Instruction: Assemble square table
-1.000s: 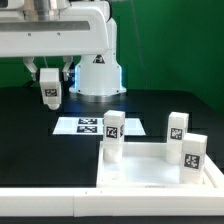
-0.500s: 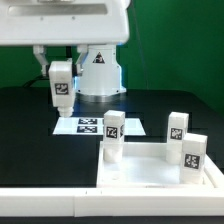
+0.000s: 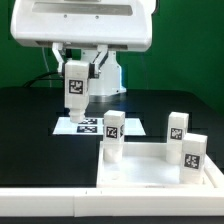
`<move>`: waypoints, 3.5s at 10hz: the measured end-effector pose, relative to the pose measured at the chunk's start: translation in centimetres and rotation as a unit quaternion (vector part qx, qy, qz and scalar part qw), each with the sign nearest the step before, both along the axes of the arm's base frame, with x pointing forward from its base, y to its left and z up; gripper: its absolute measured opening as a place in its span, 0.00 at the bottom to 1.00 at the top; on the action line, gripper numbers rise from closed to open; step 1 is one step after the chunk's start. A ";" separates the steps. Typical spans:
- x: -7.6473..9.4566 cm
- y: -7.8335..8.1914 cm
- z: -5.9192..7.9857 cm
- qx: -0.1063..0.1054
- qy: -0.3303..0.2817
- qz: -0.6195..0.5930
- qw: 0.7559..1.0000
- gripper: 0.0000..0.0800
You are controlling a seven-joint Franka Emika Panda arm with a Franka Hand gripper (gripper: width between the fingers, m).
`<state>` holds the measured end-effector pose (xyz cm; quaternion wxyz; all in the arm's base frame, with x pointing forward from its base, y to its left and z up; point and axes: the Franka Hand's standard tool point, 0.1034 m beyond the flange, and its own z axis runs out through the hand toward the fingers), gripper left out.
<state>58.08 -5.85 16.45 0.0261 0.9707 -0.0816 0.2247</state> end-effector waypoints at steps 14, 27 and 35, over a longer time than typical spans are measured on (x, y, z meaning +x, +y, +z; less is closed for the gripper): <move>3.4 3.8 -4.2 0.028 0.004 -0.018 0.999 0.36; 3.7 5.6 -8.5 0.017 0.002 -0.021 1.000 0.36; 3.5 5.5 -8.5 0.012 -0.005 -0.022 1.000 0.79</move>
Offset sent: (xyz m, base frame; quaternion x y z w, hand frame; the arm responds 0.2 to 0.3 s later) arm 0.0500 0.0601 -0.0208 0.0488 0.0017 0.0748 0.9960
